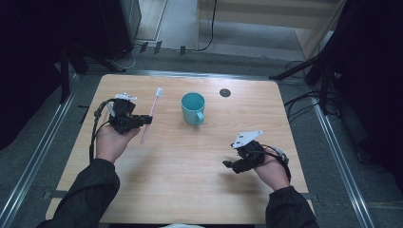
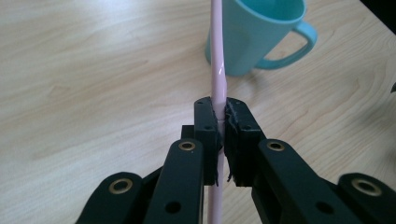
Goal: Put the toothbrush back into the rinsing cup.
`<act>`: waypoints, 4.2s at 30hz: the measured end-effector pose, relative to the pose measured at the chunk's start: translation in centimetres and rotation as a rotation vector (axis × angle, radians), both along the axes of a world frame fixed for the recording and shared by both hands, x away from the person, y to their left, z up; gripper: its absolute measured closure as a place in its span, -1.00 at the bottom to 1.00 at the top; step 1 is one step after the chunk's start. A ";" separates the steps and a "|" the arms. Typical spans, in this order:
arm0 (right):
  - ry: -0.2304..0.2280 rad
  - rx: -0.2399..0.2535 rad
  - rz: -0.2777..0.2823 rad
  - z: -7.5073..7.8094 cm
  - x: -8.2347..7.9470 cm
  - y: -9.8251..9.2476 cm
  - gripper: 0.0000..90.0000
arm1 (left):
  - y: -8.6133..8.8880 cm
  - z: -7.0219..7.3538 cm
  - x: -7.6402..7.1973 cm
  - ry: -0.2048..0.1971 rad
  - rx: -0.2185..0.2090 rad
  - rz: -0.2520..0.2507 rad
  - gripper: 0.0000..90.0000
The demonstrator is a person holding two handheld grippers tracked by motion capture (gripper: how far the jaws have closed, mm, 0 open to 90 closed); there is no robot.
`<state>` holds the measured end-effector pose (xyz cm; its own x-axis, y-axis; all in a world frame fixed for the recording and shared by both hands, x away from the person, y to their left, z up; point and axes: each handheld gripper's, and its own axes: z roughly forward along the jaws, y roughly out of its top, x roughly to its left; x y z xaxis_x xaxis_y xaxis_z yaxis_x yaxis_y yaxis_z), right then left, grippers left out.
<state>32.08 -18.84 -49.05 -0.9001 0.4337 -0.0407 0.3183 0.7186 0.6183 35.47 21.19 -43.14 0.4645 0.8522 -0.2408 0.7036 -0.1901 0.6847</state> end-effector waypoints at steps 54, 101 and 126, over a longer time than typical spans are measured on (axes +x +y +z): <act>-0.006 0.014 -0.002 0.1 0.0 -0.2 -0.41 | -8.6 4.8 6.1 -0.289 -0.070 0.013 0.87; -0.001 0.005 0.020 0.1 0.2 0.1 -0.41 | -12.8 0.0 11.6 -0.191 -0.022 0.006 0.87; 0.000 0.000 0.024 0.0 0.2 0.2 -0.41 | -13.1 -2.6 11.1 -0.111 0.019 -0.010 0.87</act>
<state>32.27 -18.66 -49.03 -0.9102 0.4122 -0.0401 0.3014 0.7258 0.6184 46.59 8.10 -45.73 0.4959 0.8513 -0.1711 0.6214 -0.2102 0.7548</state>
